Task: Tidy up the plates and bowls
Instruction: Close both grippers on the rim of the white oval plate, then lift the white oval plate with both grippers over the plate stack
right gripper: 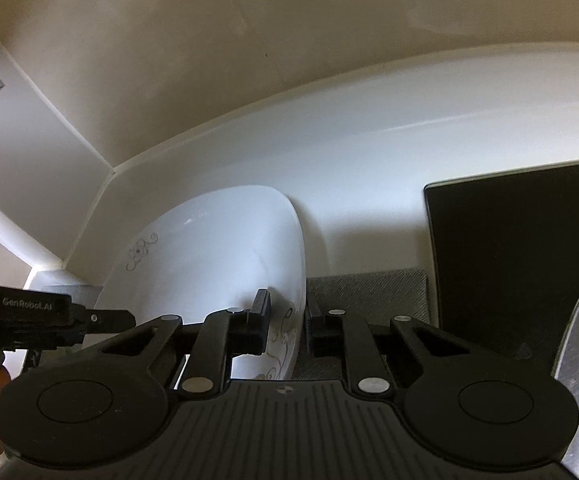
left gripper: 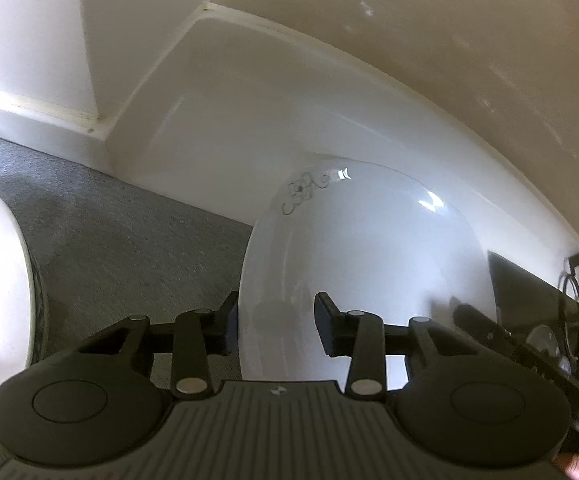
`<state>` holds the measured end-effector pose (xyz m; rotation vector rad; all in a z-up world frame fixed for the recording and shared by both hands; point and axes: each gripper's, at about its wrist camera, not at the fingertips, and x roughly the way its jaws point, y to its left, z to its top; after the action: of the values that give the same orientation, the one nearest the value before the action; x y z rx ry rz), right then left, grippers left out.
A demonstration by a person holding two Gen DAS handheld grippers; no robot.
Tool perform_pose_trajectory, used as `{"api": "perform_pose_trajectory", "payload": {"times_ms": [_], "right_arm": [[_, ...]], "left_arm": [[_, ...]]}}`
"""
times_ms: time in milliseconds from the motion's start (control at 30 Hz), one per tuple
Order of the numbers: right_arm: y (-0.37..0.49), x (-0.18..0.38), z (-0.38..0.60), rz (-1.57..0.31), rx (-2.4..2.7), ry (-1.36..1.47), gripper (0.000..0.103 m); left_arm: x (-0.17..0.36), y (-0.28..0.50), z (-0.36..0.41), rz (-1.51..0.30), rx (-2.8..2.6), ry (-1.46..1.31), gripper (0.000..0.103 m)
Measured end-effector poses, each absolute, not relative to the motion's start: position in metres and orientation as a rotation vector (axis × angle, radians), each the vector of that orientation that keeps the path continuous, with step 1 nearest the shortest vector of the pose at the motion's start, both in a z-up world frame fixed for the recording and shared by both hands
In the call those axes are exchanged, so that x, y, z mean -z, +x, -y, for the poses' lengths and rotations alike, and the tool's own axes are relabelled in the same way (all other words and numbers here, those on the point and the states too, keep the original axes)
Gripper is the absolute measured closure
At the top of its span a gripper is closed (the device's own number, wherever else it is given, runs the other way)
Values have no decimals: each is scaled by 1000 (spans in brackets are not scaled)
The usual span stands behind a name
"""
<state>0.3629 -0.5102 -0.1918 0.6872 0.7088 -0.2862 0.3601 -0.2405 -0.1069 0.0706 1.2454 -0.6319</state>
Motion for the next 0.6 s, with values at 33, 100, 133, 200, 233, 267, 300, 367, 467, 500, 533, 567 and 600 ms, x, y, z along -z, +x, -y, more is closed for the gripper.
{"api": "perform_pose_trajectory", "payload": {"times_ms": [33, 100, 133, 200, 233, 267, 300, 367, 467, 500, 533, 567, 600], "right_arm": [[363, 190, 510, -709, 287, 682, 85], [365, 187, 509, -710, 290, 678, 85], [363, 186, 509, -711, 290, 675, 86], [363, 183, 508, -708, 292, 672, 86], [362, 181, 507, -706, 292, 670, 87], [362, 178, 505, -703, 292, 666, 87], [361, 176, 505, -699, 291, 665, 87], [359, 174, 504, -695, 290, 663, 88], [353, 171, 504, -695, 290, 663, 88], [352, 170, 503, -695, 291, 664, 88], [350, 169, 503, -695, 291, 666, 88], [349, 168, 502, -694, 293, 667, 88], [347, 167, 501, -693, 294, 668, 88]], "left_arm": [[106, 359, 239, -1245, 638, 66, 60], [105, 358, 236, -1245, 644, 57, 60], [104, 357, 235, -1244, 646, 56, 60], [103, 359, 233, -1244, 646, 56, 60], [102, 360, 229, -1245, 647, 56, 60], [103, 366, 228, -1246, 648, 54, 60], [103, 366, 227, -1245, 650, 52, 60], [101, 364, 225, -1239, 655, 51, 60], [101, 366, 226, -1234, 663, 48, 60], [100, 368, 225, -1232, 668, 46, 60], [101, 367, 227, -1229, 672, 45, 60], [100, 367, 226, -1227, 675, 45, 60], [99, 366, 225, -1226, 679, 45, 60]]}}
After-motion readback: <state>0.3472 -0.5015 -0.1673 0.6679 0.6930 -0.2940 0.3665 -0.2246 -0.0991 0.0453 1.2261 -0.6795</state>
